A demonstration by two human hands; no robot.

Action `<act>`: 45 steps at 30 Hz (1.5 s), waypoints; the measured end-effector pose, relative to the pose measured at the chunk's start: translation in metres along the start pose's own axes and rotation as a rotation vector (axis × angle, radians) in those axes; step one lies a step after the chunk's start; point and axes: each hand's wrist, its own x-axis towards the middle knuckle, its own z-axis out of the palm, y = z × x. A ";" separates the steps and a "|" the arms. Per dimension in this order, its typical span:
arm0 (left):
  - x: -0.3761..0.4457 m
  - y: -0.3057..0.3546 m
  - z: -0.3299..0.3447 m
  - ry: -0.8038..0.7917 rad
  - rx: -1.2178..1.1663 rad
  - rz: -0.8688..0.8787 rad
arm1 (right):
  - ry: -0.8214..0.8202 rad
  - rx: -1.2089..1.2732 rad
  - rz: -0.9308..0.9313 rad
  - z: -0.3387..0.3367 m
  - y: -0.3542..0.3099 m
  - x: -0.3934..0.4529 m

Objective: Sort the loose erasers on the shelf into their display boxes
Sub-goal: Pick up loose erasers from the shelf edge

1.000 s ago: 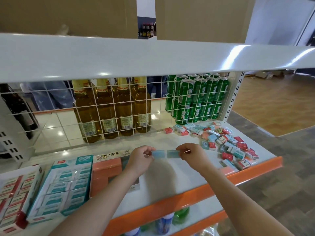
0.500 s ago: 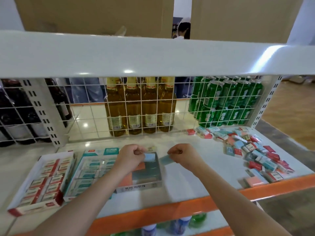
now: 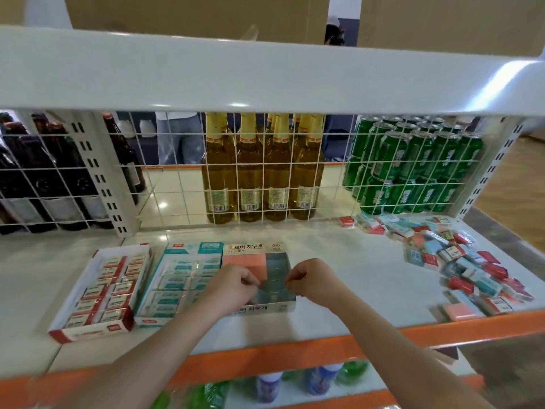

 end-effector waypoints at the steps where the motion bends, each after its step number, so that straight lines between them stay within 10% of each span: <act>1: -0.001 0.000 0.001 -0.003 0.012 0.010 | 0.003 -0.022 -0.013 0.001 0.000 -0.001; 45: -0.014 -0.015 0.003 -0.085 0.592 0.362 | -0.128 -0.802 -0.416 0.009 -0.005 -0.009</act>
